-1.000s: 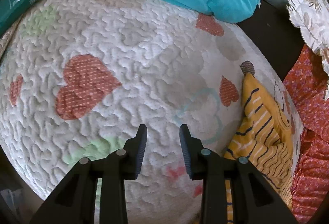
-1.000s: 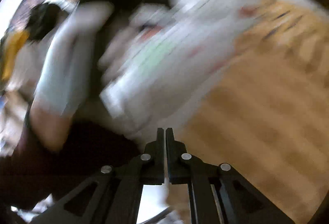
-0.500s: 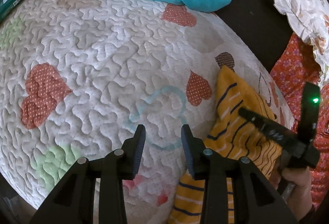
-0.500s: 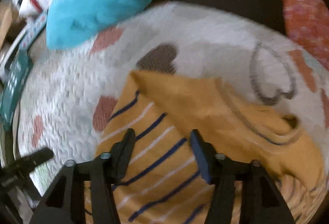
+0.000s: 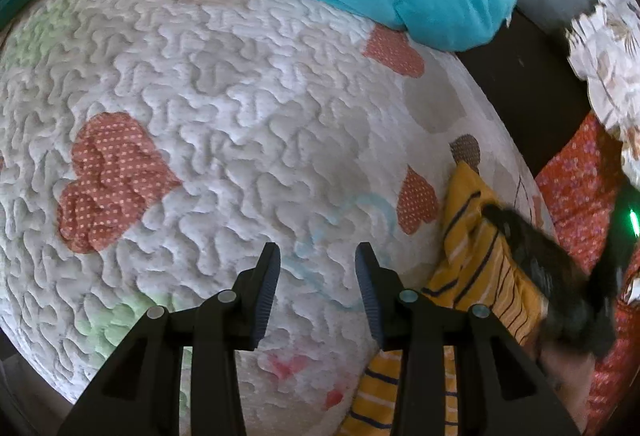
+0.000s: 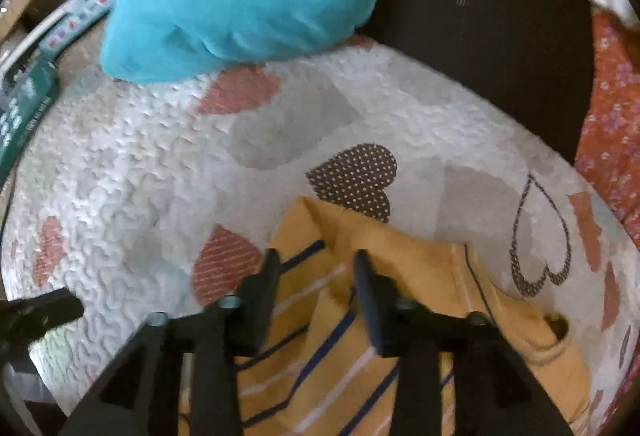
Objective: Fold small clothes
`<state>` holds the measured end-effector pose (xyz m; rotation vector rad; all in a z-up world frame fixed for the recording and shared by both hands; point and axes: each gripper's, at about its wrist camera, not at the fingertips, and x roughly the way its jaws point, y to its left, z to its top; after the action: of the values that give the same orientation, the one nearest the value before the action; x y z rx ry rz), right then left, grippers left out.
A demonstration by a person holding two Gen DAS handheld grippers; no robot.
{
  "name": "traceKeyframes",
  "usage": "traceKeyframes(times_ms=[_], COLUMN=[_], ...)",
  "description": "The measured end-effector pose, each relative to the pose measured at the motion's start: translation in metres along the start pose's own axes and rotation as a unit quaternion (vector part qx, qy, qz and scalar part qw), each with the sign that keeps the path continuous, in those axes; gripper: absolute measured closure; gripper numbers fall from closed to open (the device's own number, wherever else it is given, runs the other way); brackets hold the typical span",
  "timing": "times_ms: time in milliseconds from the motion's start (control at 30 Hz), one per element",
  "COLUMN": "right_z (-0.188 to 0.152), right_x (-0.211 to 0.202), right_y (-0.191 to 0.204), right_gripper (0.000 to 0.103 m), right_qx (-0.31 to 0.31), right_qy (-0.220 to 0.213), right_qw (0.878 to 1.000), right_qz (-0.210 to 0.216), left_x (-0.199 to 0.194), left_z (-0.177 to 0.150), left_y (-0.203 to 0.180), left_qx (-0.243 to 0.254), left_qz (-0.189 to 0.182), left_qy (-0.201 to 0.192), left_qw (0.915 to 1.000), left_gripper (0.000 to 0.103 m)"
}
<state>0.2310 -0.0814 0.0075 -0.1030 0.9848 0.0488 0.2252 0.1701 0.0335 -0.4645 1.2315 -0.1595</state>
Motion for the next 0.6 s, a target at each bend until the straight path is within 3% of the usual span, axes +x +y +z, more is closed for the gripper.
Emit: traceKeyframes(times_ms=[100, 233, 367, 500, 600], right_z=[-0.03, -0.075, -0.091, -0.105, -0.129], right_x=[-0.019, -0.008, -0.004, -0.031, -0.049], right_y=[0.015, 0.039, 0.048, 0.011, -0.038], right_gripper=[0.06, 0.064, 0.06, 0.06, 0.06], right_qx=[0.007, 0.006, 0.053, 0.132, 0.187], right_qy=[0.006, 0.054, 0.055, 0.022, -0.011], right_qw=[0.998, 0.996, 0.989, 0.969, 0.967], right_qz=[0.065, 0.07, 0.13, 0.206, 0.173], left_x=[-0.004, -0.007, -0.009, -0.011, -0.01], left_z=[0.004, 0.004, -0.001, -0.008, -0.016], left_y=[0.004, 0.003, 0.004, 0.005, -0.005], left_qx=[-0.009, -0.009, -0.003, 0.003, 0.023], left_qz=[-0.001, 0.002, 0.015, 0.023, 0.029], left_qy=[-0.008, -0.016, -0.021, -0.023, -0.023], left_qw=[0.9999, 0.9998, 0.9997, 0.9995, 0.999], left_gripper=[0.065, 0.064, 0.064, 0.063, 0.062])
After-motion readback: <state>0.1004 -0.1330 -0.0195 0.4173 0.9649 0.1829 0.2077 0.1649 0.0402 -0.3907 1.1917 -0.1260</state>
